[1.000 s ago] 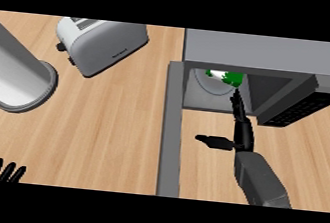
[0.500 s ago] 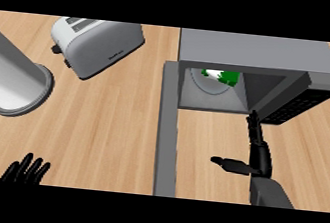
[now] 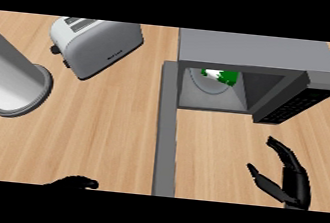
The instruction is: Pick up the milk, place it into the microwave and close the microwave
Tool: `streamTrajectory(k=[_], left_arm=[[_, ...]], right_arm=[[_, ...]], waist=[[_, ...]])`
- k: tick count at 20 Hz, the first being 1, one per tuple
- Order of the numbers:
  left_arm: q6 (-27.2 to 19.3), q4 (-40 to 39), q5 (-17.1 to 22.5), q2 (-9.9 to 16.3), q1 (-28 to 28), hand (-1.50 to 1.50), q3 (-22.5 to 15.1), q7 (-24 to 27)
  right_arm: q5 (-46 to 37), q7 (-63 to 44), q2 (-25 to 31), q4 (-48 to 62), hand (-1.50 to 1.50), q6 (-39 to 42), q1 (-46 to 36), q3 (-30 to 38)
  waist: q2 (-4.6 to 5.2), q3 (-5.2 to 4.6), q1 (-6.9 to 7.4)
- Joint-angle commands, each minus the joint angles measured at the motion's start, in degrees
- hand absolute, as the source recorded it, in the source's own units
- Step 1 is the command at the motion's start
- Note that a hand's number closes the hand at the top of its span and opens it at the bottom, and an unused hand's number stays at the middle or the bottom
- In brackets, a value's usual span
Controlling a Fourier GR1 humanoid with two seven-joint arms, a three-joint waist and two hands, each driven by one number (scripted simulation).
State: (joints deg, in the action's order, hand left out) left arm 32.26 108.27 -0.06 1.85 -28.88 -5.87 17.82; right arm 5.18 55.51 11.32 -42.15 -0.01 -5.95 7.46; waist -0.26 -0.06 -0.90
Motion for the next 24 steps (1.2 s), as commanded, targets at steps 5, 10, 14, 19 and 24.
streamTrajectory(k=[5,10,14,19,24], left_arm=[[-3.14,-7.75,-3.97,-1.82,11.87,1.5,-3.95,-4.03],[-15.44,-16.89,-9.32,-1.84,16.62,1.5,-6.96,2.08],[-14.6,-21.18,-10.25,-0.84,26.03,1.5,-6.97,-0.74],[-11.55,-28.93,-16.62,-1.82,28.59,1.5,-17.6,-6.14],[-7.98,-37.57,-14.05,-1.84,35.63,1.5,-23.28,-11.27]], right_arm=[[5.82,-1.13,3.46,-7.68,-1.5,6.99,9.08,3.32],[7.45,0.01,7.4,-4.78,-1.5,9.92,8.76,6.6],[8.53,0.5,9.56,-8.12,-1.5,13.59,13.47,7.26],[10.16,1.16,11.23,-7.98,-1.5,17.72,14.5,7.53],[10.44,-1.09,12.6,-9.71,-1.5,16.54,13.98,7.71]], waist=[[0.23,0.05,0.62],[0.28,0.07,0.82],[0.28,0.07,0.52],[0.37,0.11,-0.29],[0.43,0.07,-0.36]])
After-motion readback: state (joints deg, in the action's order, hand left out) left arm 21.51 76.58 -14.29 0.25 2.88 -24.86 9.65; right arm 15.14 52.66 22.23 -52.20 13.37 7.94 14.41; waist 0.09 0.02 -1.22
